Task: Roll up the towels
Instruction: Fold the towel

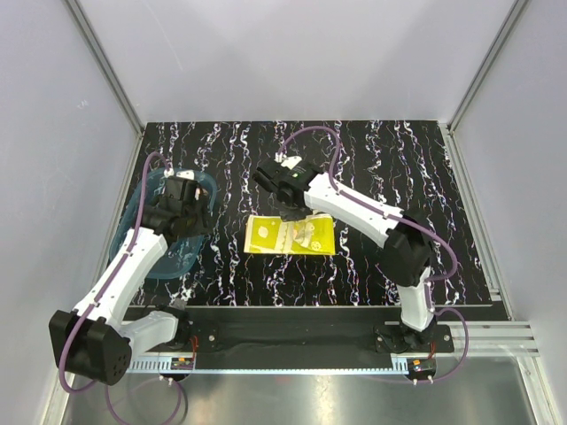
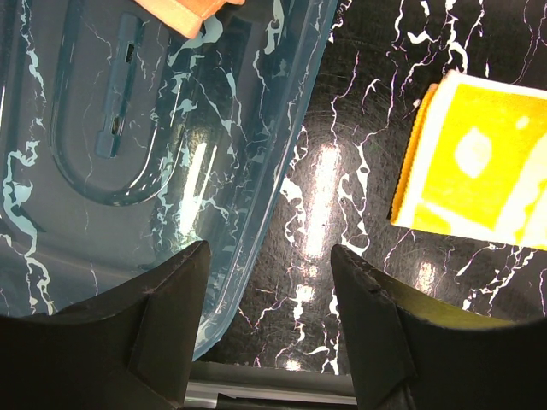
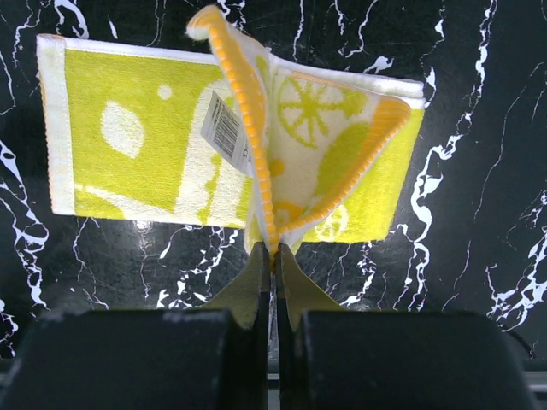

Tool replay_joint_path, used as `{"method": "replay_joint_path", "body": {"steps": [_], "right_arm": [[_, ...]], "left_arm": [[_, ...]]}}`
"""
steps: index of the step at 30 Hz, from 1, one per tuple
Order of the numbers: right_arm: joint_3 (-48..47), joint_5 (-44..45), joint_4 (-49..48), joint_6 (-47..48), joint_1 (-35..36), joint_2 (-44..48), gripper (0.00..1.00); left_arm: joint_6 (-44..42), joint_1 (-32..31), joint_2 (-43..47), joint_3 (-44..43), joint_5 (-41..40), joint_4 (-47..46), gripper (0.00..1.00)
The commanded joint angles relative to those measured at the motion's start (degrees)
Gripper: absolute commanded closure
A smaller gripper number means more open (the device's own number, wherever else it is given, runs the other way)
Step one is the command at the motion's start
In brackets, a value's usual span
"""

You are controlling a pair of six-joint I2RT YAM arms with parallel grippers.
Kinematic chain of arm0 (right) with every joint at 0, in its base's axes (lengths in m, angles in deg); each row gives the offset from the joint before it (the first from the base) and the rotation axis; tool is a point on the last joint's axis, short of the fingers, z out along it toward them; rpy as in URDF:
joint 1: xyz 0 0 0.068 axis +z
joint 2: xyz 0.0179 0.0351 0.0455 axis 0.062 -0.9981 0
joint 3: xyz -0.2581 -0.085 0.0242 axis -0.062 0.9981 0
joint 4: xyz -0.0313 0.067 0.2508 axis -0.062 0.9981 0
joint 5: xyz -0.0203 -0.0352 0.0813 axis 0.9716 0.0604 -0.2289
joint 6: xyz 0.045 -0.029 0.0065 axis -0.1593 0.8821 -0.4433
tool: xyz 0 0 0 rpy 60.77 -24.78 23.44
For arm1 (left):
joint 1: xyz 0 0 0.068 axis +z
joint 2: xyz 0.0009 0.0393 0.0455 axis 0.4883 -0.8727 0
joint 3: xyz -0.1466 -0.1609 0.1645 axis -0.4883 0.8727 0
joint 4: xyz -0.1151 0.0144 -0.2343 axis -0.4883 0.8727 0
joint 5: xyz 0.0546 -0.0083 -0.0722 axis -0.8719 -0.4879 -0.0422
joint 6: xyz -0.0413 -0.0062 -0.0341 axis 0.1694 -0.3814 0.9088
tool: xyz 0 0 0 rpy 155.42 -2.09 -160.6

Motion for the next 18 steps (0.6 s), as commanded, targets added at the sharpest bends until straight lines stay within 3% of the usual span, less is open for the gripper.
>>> {"method": "replay_joint_path", "body": {"steps": [1, 18], "right_arm": [[-4.46, 1.96, 1.63, -0.96, 1.34, -1.7, 1.0], [-9.99, 0.02, 0.84, 0.89, 6.69, -10.83, 1.0]], "left_arm": [[-0.87, 0.44, -0.08, 0.14, 0.48, -1.59, 0.37], [-0.87, 0.79, -0.26, 0.23, 0.74, -1.67, 0.37]]}}
